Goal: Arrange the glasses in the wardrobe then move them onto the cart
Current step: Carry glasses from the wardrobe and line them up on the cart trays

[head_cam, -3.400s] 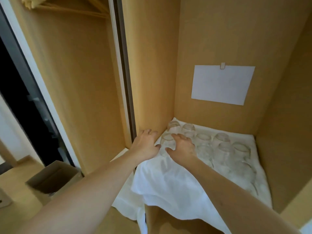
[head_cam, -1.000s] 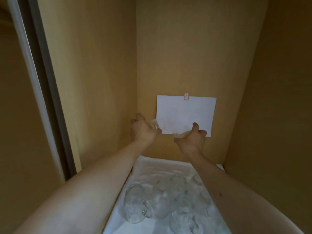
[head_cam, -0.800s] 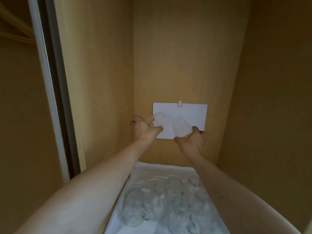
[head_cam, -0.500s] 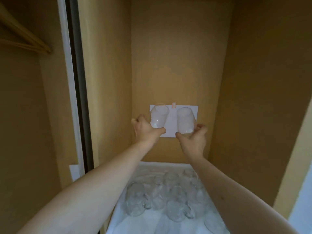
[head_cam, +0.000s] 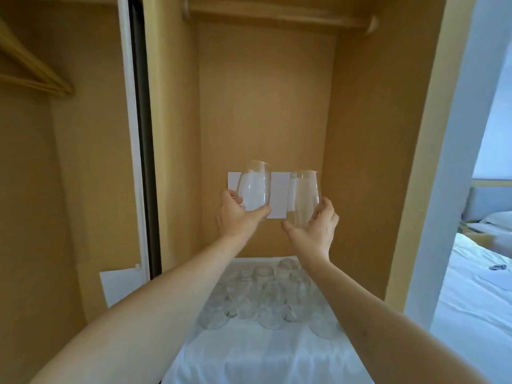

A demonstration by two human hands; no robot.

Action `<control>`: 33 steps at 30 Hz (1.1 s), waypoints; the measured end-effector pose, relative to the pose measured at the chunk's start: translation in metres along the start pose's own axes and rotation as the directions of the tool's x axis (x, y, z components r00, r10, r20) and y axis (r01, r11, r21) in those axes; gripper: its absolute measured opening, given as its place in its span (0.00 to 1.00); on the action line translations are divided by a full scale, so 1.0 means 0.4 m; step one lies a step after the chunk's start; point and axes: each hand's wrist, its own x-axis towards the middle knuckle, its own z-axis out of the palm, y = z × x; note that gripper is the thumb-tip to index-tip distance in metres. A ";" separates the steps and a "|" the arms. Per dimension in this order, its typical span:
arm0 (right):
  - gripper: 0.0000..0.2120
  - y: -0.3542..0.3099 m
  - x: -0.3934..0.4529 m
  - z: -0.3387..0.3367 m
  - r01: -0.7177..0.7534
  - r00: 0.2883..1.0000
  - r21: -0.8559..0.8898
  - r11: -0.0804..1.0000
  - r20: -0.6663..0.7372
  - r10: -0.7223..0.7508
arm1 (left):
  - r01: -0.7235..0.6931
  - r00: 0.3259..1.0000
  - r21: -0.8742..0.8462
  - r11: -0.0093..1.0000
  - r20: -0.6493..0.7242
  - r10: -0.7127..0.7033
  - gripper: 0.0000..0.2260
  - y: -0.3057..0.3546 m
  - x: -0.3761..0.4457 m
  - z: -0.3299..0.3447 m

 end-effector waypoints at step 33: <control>0.54 0.214 -0.067 -1.026 -0.092 0.807 -0.159 0.983 -0.590 -0.020 | 0.031 0.862 -0.267 0.963 0.494 0.109 0.40 0.366 -0.681 0.736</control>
